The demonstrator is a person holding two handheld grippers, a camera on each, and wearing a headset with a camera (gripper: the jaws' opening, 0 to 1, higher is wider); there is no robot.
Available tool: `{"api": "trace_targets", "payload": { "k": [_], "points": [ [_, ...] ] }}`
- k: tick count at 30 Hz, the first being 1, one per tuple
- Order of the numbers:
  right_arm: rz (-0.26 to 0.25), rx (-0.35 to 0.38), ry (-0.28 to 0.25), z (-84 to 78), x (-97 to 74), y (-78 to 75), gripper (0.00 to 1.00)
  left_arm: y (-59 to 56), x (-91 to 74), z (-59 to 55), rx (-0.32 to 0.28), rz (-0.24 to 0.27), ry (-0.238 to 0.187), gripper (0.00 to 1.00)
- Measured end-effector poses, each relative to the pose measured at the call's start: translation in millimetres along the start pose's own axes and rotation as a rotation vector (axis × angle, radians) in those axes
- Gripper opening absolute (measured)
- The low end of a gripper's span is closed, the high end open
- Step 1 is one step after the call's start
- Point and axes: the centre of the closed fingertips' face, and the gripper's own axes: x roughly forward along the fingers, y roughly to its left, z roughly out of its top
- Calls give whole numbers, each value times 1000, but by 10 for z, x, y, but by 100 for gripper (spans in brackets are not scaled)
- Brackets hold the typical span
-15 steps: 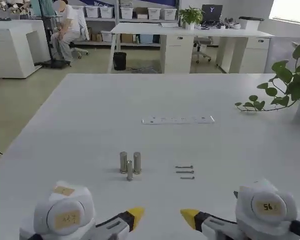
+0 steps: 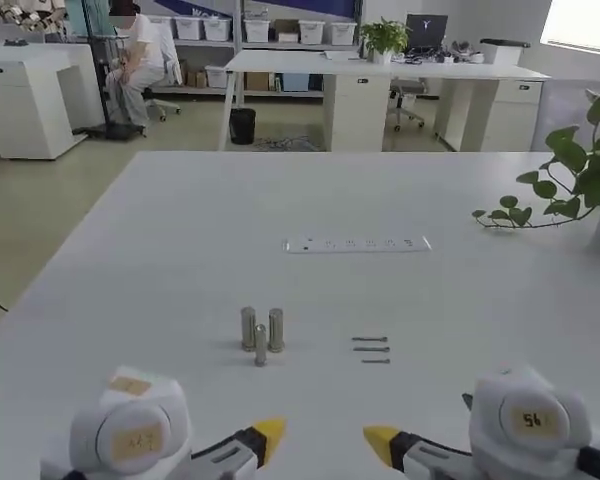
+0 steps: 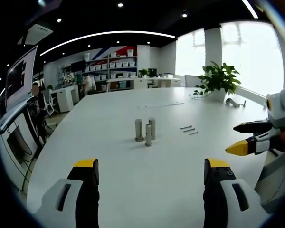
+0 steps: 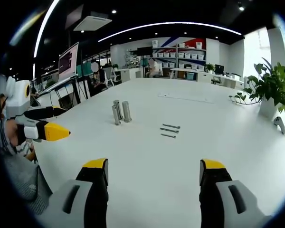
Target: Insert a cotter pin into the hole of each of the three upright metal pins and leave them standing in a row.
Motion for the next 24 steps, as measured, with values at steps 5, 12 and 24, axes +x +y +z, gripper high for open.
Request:
{"api": "trace_targets", "payload": {
  "k": [5,12,24],
  "points": [
    [-7,-4,-4,9,0,-18,78,-5,3,-1,3,-2,1,90],
    [-38,-6,-17,35,-15,-83,79,7,-1,10,4,3,-3,90],
    [-26,-8,-16,37,-19,-39,79,30,-16,28,1,7,-11,89]
  ]
}}
